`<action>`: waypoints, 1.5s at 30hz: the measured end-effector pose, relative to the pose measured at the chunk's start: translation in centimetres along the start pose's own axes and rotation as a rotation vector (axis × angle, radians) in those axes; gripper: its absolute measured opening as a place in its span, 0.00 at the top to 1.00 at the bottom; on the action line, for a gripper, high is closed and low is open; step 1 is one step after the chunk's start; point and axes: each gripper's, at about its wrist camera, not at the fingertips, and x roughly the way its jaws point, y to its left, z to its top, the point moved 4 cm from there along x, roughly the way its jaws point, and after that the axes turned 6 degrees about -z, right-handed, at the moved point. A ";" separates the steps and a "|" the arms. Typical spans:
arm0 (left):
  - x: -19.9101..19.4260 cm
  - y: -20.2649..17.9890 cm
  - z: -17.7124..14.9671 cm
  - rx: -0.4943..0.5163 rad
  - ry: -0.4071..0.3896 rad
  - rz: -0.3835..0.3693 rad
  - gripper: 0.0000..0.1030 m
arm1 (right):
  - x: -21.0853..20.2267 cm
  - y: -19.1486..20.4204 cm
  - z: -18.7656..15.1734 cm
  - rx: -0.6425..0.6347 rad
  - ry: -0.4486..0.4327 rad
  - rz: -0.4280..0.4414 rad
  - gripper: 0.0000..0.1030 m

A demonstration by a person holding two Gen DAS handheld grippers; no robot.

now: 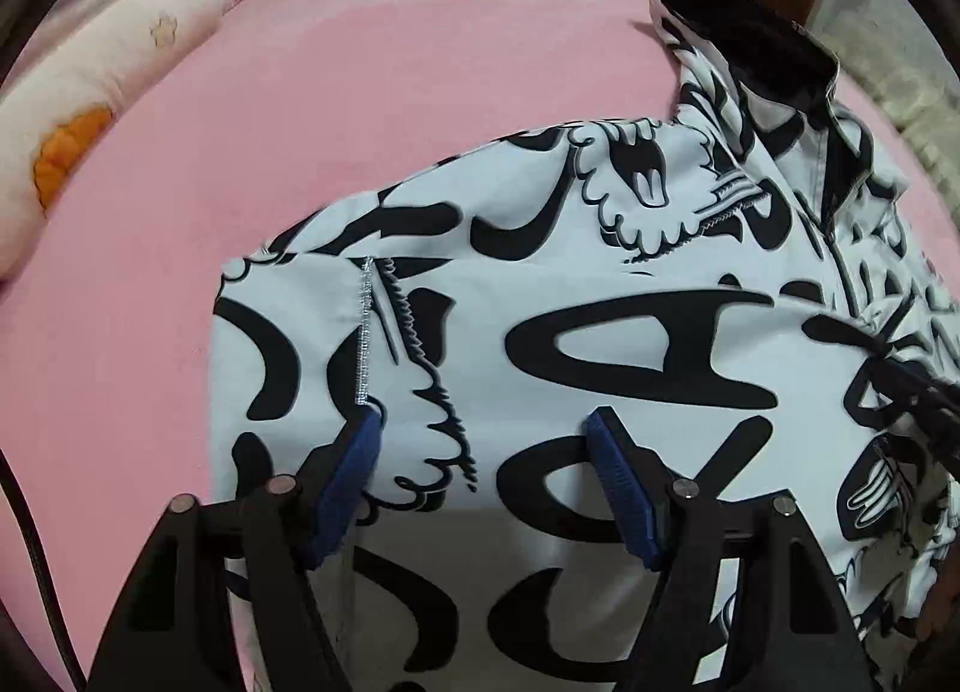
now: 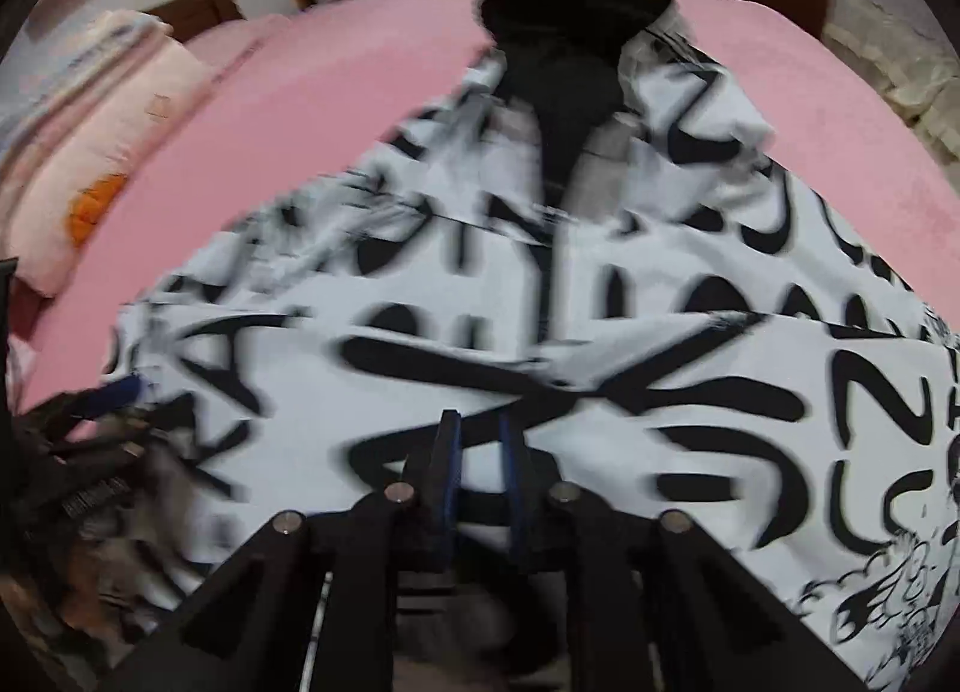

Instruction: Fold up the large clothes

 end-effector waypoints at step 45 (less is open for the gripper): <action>-2.8 -8.7 14.6 0.155 -0.093 0.003 0.32 | -5.7 -9.9 13.1 0.154 -0.087 0.054 0.67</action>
